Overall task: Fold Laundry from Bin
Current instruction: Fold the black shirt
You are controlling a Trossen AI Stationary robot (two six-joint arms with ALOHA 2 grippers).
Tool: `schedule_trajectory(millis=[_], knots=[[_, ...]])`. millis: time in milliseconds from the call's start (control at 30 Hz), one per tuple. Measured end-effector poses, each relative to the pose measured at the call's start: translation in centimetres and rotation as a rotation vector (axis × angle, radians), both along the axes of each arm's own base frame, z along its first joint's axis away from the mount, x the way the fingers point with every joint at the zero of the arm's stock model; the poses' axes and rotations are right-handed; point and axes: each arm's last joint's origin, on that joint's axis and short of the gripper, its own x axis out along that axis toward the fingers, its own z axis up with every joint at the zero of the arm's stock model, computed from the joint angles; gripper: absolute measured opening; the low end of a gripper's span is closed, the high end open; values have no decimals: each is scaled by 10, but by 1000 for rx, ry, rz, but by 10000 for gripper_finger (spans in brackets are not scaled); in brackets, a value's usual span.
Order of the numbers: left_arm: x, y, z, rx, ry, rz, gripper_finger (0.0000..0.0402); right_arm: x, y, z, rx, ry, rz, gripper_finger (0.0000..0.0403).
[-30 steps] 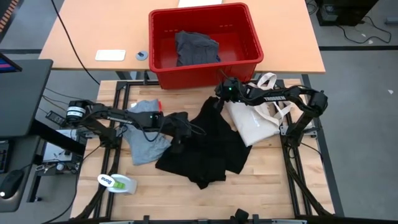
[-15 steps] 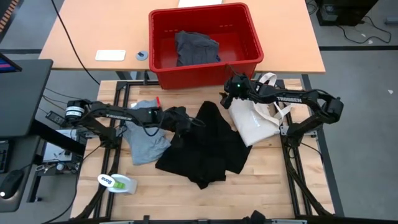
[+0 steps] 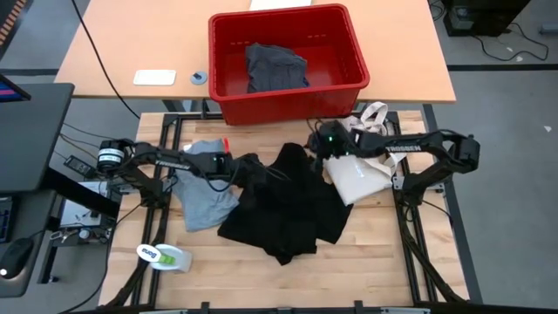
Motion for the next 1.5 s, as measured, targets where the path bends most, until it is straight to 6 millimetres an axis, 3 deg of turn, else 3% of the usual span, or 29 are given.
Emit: schedule_trajectory(millis=[200, 467, 733, 1133, 1233, 1433, 1500], knots=[[0, -7, -1, 1, 10, -24, 12, 13, 34, -9, -112, -146, 62, 244], [0, -8, 0, -2, 5, -23, 12, 32, 50, -22, -268, -136, 181, 244], [1, -15, 0, 3, 4, -55, 12, 76, 31, -31, -297, -66, 349, 219], [0, -19, -1, 5, 21, -70, 12, 104, 11, -61, -222, -22, 478, 202], [-1, -19, -2, 20, 25, -88, 12, 105, 13, -63, -224, -21, 518, 171], [0, -18, -1, 32, 23, -101, 12, 106, 21, -61, -216, -33, 552, 34], [0, -18, -1, 31, 23, -101, 12, 106, 20, -62, -210, -30, 554, 12]])
